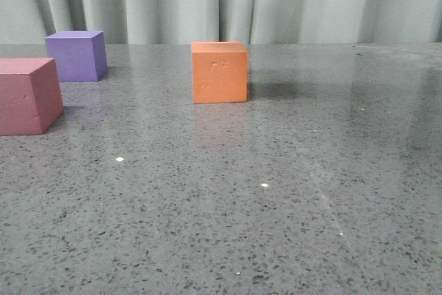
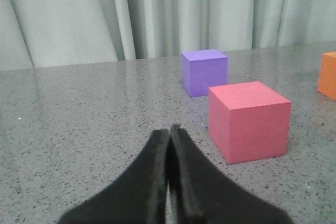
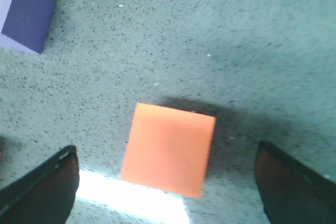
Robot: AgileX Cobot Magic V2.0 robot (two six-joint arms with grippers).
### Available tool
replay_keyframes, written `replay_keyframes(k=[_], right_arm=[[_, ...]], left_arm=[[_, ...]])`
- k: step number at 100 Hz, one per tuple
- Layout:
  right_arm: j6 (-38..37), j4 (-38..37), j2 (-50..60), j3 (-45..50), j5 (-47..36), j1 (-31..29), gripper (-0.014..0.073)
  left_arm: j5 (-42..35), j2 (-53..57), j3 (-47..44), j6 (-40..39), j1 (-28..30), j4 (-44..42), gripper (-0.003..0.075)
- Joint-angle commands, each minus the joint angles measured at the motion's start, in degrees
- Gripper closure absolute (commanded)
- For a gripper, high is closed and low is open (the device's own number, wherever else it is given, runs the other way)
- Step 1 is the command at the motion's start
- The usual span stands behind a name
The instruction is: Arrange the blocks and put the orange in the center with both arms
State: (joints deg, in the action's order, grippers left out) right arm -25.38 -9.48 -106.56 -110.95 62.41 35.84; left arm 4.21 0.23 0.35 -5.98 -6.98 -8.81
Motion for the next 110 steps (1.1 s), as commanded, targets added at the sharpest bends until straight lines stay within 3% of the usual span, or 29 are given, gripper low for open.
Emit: replay_keyframes(k=[1,16,56,110], right_arm=[[2.36,-4.95,4.89,-1.91,-0.38,-0.28,-0.0069],[3.06,-10.53,6.14,-1.91,4.00,-2.20,-0.0069],[12.09,-7.20,7.84,0.00,5.82,-12.46,-0.0069],[12.15,-4.21,27.68,34.10,-7.77,-25.41,-0.0069]], left_arm=[[-5.07,1.86,-3.18,-0.52,0.29,0.29,0.0739],[-5.07,1.86,-3.18,-0.52,0.29,0.29,0.0739],[-5.07,1.86,-3.18,-0.52,0.29,0.29,0.0739],[-5.07,1.86,-3.18,-0.52,0.29,0.29,0.0739]])
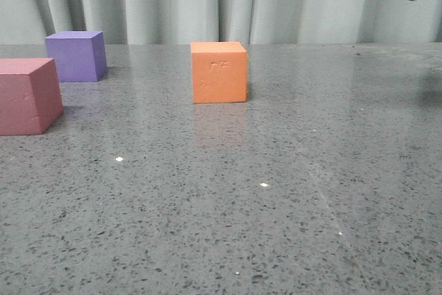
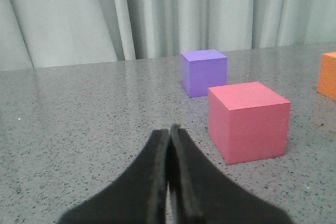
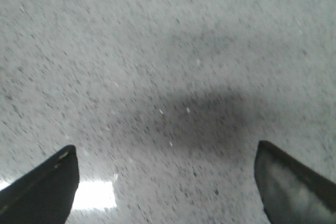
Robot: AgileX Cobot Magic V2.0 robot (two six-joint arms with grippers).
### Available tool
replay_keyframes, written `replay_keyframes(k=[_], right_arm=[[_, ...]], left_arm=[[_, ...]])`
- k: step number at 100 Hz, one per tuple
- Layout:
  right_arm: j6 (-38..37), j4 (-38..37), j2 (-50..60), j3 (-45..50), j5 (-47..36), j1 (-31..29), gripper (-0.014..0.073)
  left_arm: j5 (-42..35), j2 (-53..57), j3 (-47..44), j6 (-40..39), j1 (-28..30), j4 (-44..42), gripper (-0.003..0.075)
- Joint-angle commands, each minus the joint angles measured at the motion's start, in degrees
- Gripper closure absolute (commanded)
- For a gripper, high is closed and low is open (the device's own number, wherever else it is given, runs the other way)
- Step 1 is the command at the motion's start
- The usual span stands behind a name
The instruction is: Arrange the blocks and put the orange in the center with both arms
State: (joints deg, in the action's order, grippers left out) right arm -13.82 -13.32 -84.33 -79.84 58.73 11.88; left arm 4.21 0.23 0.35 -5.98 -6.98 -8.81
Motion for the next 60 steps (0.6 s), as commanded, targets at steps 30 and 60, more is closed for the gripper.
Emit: replay_keyframes(k=[30,60], right_arm=[[0.60,-0.18,19.11,19.87,-7.25,-3.67,-0.0069],[0.60,-0.10,32.96,30.67,-7.71,-3.67,-0.0069]], left_arm=[[-5.07,1.86,-3.18,-0.52,0.29,0.29,0.0739],[-5.07,1.86,-3.18,-0.52,0.29,0.29,0.0739]])
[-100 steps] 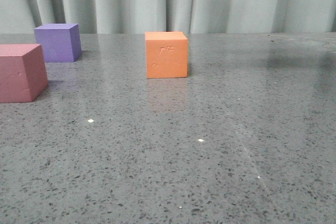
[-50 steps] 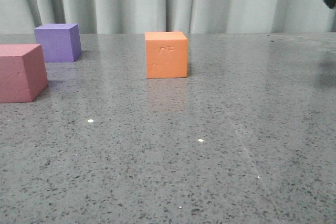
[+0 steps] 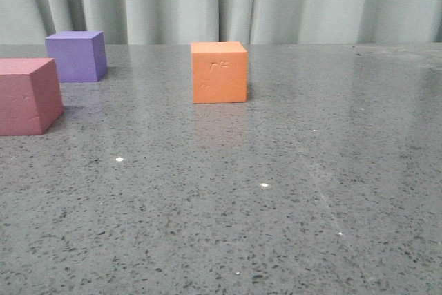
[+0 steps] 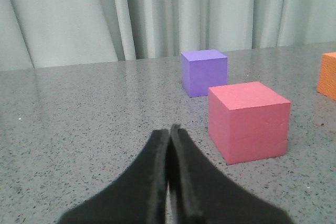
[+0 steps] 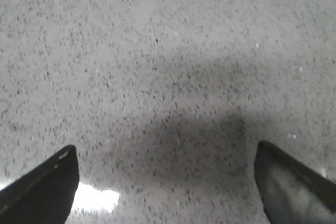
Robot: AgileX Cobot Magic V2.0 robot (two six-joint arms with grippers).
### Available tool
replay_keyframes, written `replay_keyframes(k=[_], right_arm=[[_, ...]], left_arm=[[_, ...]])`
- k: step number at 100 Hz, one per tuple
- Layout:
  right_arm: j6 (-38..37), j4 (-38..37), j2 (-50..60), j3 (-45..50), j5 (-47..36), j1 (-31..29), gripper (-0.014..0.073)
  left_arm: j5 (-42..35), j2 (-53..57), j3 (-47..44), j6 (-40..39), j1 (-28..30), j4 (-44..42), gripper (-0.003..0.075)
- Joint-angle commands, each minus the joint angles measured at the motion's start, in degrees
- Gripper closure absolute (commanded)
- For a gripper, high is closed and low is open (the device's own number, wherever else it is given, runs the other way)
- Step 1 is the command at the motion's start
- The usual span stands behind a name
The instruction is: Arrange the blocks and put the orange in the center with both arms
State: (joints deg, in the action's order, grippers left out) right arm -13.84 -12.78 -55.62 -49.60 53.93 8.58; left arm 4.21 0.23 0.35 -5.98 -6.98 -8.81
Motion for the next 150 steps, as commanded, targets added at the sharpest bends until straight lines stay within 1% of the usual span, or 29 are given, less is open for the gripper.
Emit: replay_keyframes(k=[1,22,48,62,77,86,100,116,125,132,142,144,150], right_arm=[[0.61,-0.58,4.84,0.70,-2.91,-0.37,-0.0069],[0.61,-0.29,11.58,2.01,-2.12,-0.37,-0.0069],[0.61,0.85,16.31,2.01,0.36,-0.37,-0.0069],[0.61,0.90,16.76,2.01,2.49,-0.37,-0.0069],[0.61,1.87,16.76,2.01,8.90,-0.37,-0.0069],[0.61,2.13,16.76,2.01,11.07,-0.20,-0.0069],[0.61,2.18,16.76,2.01,12.20,-0.20,-0.0067],[0.61,2.18,16.76,2.01,11.90,-0.20,-0.0041],[0.61,2.18,16.76,2.01,11.75,-0.20,0.0001],[0.61,2.18,16.76,2.01,11.75,-0.20,0.0062],[0.61,2.18,16.76,2.01,11.83,-0.20,0.0190],[0.61,2.18,16.76,2.01,11.87,-0.20,0.0237],[0.61,2.18,16.76,2.01,11.87,-0.20,0.0336]], left_arm=[[-5.07,1.86,-3.18,-0.52,0.29,0.29,0.0739],[-5.07,1.86,-3.18,-0.52,0.29,0.29,0.0739],[-5.07,1.86,-3.18,-0.52,0.29,0.29,0.0739],[-5.07,1.86,-3.18,-0.52,0.29,0.29,0.0739],[-5.07,1.86,-3.18,-0.52,0.29,0.29,0.0739],[-5.07,1.86,-3.18,-0.52,0.29,0.29,0.0739],[-5.07,1.86,-3.18,-0.52,0.29,0.29,0.0739],[-5.07,1.86,-3.18,-0.52,0.29,0.29,0.0739],[-5.07,1.86,-3.18,-0.52,0.29,0.29,0.0739],[-5.07,1.86,-3.18,-0.52,0.29,0.29,0.0739],[-5.07,1.86,-3.18,-0.52,0.29,0.29,0.0739],[-5.07,1.86,-3.18,-0.52,0.29,0.29,0.0739],[-5.07,1.86,-3.18,-0.52,0.29,0.29,0.0739]])
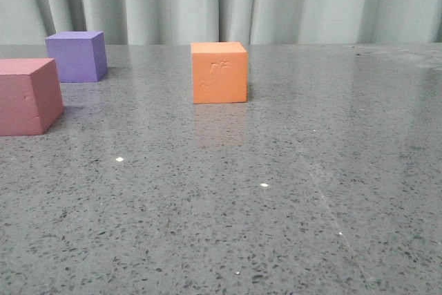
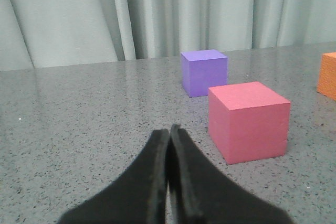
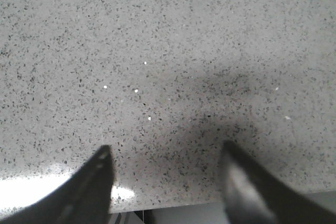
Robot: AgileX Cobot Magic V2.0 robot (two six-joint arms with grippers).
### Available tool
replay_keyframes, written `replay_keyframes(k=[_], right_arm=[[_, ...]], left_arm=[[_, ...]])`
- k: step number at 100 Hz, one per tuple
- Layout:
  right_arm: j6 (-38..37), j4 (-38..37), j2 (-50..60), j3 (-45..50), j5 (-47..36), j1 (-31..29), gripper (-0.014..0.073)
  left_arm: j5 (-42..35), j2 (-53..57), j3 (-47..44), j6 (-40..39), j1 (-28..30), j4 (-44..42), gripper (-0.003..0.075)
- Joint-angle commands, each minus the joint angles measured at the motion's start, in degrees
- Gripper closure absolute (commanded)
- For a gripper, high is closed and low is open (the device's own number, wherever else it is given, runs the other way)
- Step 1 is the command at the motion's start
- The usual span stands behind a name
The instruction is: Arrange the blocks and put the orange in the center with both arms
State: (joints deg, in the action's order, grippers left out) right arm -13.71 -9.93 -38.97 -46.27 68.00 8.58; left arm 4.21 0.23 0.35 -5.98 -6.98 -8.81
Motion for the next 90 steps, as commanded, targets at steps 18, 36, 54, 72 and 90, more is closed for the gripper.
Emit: replay_keyframes(k=[18,36,54,72,90], right_arm=[[0.48,-0.68,0.11,-1.31,-2.20,-0.20,0.0640],[0.48,-0.68,0.11,-1.31,-2.57,-0.20,0.0661],[0.48,-0.68,0.11,-1.31,-2.68,-0.20,0.0661],[0.48,-0.68,0.11,-1.31,-2.68,-0.20,0.0661],[0.48,-0.68,0.11,-1.31,-2.89,-0.20,0.0661]], left_arm=[[-5.07,1.86,-3.18,-0.52,0.29,0.29,0.0739],[-5.07,1.86,-3.18,-0.52,0.29,0.29,0.0739],[-5.07,1.86,-3.18,-0.52,0.29,0.29,0.0739],[-5.76,1.86,-3.18,-0.52,0.29,1.20,0.0739],[-6.72,1.86,-1.24,-0.52,0.18,9.25,0.0739]])
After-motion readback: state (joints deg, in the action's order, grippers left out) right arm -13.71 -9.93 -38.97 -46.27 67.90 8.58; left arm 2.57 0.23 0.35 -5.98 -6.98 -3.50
